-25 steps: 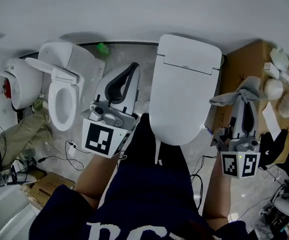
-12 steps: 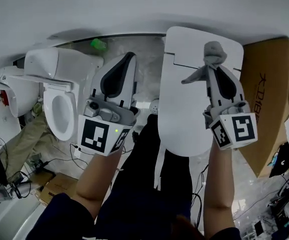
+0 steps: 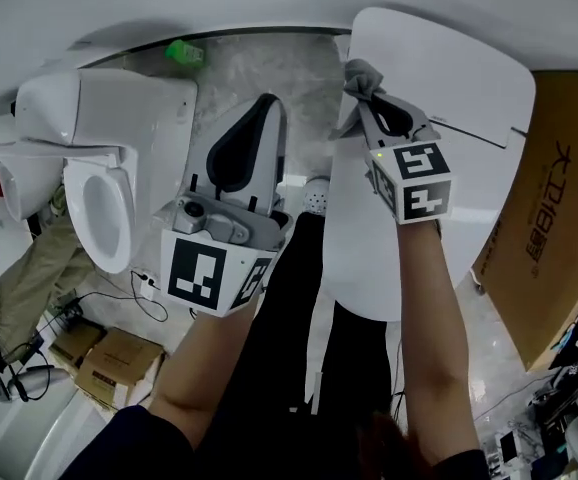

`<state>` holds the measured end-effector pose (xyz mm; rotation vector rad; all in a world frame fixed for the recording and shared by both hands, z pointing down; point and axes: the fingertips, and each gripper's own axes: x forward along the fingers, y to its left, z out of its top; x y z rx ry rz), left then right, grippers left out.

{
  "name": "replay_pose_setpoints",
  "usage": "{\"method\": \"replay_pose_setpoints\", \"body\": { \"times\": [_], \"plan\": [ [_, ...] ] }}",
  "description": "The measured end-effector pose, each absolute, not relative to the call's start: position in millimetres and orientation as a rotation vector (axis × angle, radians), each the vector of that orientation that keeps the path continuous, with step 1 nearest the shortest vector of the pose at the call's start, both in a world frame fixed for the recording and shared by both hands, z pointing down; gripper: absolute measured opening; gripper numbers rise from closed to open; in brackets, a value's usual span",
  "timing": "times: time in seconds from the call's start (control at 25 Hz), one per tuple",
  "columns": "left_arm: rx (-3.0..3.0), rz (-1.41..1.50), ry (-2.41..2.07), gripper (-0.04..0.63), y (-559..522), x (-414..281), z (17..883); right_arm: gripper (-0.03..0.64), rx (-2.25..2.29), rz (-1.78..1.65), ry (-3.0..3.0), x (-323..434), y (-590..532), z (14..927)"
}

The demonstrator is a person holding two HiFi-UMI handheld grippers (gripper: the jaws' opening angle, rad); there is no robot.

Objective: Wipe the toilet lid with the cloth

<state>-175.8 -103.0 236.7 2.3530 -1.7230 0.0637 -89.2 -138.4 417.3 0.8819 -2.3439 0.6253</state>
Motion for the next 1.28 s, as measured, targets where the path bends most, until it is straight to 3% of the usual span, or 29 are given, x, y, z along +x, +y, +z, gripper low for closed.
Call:
{"method": "replay_pose_setpoints", "body": {
  "times": [0.28, 0.64, 1.28],
  "plan": [
    [2.332, 0.08, -1.705, 0.02, -103.9, -184.6, 269.6, 0.037, 0.801, 0.574, -2.173, -107.3, -136.5, 472.6],
    [2.333, 0.11, -1.689, 0.02, -108.0, -182.2, 284.3, 0.037, 0.831, 0.598, -2.187, -98.3, -140.4, 479.1],
    [2.379, 0.129, -1.629, 0.02, -114.8, -141.9, 292.8, 0.035, 1.082, 0.565, -2.064, 76.0, -150.2, 486.3]
  ]
}}
